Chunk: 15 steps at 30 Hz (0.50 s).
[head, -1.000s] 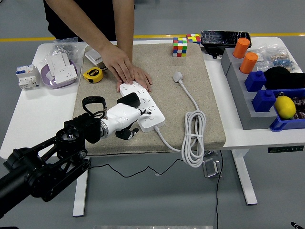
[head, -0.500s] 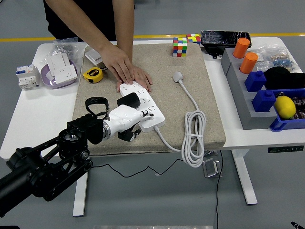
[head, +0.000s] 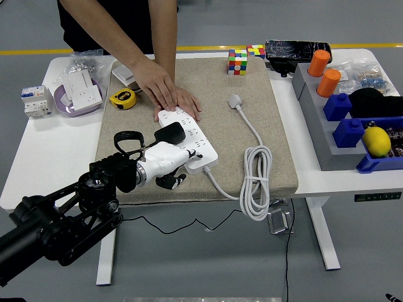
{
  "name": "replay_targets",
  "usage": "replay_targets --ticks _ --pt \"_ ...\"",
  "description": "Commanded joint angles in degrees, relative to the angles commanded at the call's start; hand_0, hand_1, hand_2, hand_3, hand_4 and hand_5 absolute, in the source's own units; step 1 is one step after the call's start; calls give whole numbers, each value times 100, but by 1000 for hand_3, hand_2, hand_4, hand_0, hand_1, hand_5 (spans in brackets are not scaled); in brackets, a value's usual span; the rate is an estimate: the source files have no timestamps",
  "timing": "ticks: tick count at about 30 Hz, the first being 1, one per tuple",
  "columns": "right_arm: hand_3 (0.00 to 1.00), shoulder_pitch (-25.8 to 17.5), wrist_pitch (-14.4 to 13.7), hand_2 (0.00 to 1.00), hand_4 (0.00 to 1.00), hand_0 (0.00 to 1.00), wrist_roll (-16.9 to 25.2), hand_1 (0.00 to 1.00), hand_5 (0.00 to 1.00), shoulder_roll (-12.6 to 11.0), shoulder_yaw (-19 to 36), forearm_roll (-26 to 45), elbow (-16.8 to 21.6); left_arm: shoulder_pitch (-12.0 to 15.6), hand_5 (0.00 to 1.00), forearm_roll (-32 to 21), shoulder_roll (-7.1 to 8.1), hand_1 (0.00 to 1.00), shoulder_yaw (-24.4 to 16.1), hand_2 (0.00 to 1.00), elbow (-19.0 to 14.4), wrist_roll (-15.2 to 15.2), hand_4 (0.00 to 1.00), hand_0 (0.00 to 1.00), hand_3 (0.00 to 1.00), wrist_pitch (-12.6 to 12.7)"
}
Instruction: Pick up the plug,place it near the board,insert it into the board,press the button
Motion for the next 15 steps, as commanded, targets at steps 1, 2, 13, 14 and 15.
replay_targets --ticks 1,2,13,14,15 --pt "774 0 0 766 998 915 0 804 807 0 -1 1 -1 -9 2 0 -6 58 -2 165 7 -1 524 125 913 0" --pt "774 0 0 766 998 915 0 804 807 1 -3 3 -1 -23 2 2 -12 58 4 165 18 -2 524 125 913 0" --pt "775 17 -1 766 998 917 0 804 807 6 15 0 1 -111 2 -19 -42 57 88 164 124 -36 527 125 911 29" --pt "775 20 -1 766 998 917 0 804 807 7 18 -1 1 -114 2 -14 -47 57 85 164 144 -39 527 125 911 33" --pt "775 23 0 766 998 917 1 804 807 9 22 -5 3 -115 2 -13 -49 57 84 164 163 -44 527 125 911 41"
